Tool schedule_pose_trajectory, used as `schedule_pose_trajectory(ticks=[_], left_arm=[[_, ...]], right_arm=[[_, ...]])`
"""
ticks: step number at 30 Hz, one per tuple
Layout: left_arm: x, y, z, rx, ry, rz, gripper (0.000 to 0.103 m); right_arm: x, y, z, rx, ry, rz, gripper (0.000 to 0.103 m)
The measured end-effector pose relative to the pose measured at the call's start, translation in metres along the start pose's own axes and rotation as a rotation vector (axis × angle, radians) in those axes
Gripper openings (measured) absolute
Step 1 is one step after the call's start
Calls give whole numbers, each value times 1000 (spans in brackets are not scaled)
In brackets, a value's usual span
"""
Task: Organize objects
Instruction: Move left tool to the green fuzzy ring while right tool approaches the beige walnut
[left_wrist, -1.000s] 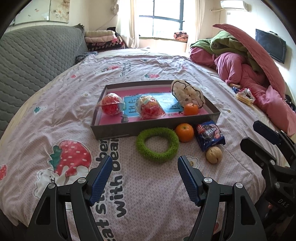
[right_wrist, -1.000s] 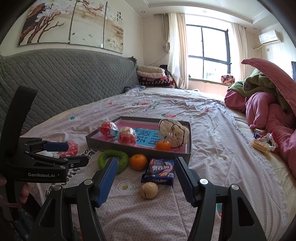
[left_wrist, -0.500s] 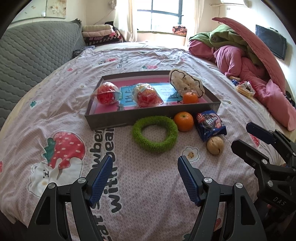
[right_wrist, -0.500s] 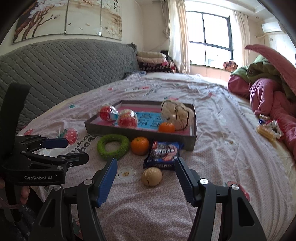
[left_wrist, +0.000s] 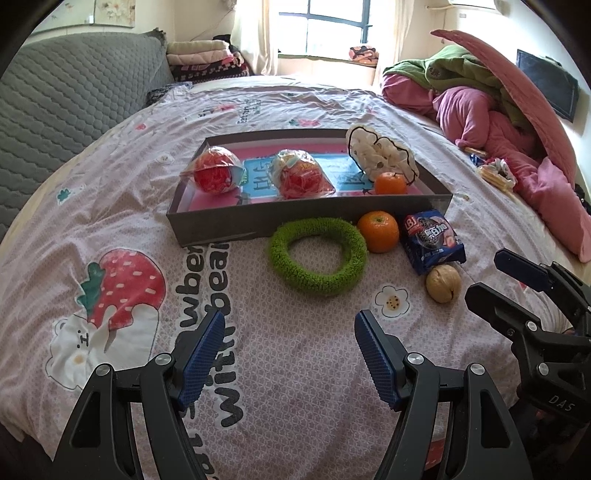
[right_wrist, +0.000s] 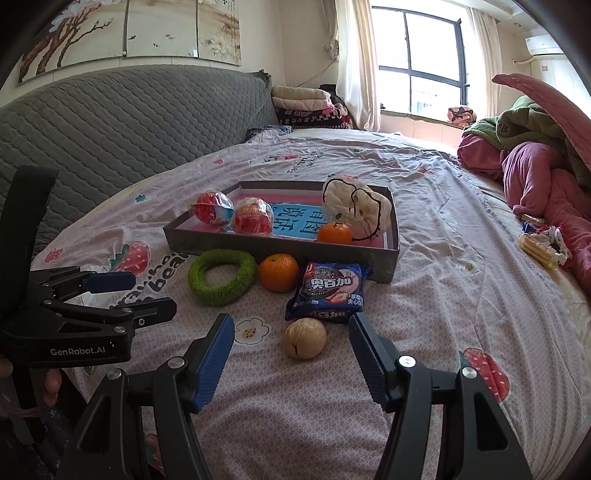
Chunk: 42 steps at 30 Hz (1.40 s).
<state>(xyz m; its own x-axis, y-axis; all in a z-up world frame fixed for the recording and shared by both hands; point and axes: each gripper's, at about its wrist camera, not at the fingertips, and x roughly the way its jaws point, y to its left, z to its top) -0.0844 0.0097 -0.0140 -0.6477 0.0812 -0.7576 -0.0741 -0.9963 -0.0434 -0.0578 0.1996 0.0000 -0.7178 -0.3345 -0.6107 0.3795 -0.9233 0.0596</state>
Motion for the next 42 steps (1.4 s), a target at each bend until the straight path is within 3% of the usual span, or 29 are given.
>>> schedule_pose_trajectory(ticks=[37, 42], left_arm=[[59, -7, 26, -18, 20, -67, 75], [65, -5, 31, -20, 12, -75, 76]], right_arm=[[40, 1, -6, 12, 106, -20, 64], [44, -1, -6, 11, 108, -36, 58]])
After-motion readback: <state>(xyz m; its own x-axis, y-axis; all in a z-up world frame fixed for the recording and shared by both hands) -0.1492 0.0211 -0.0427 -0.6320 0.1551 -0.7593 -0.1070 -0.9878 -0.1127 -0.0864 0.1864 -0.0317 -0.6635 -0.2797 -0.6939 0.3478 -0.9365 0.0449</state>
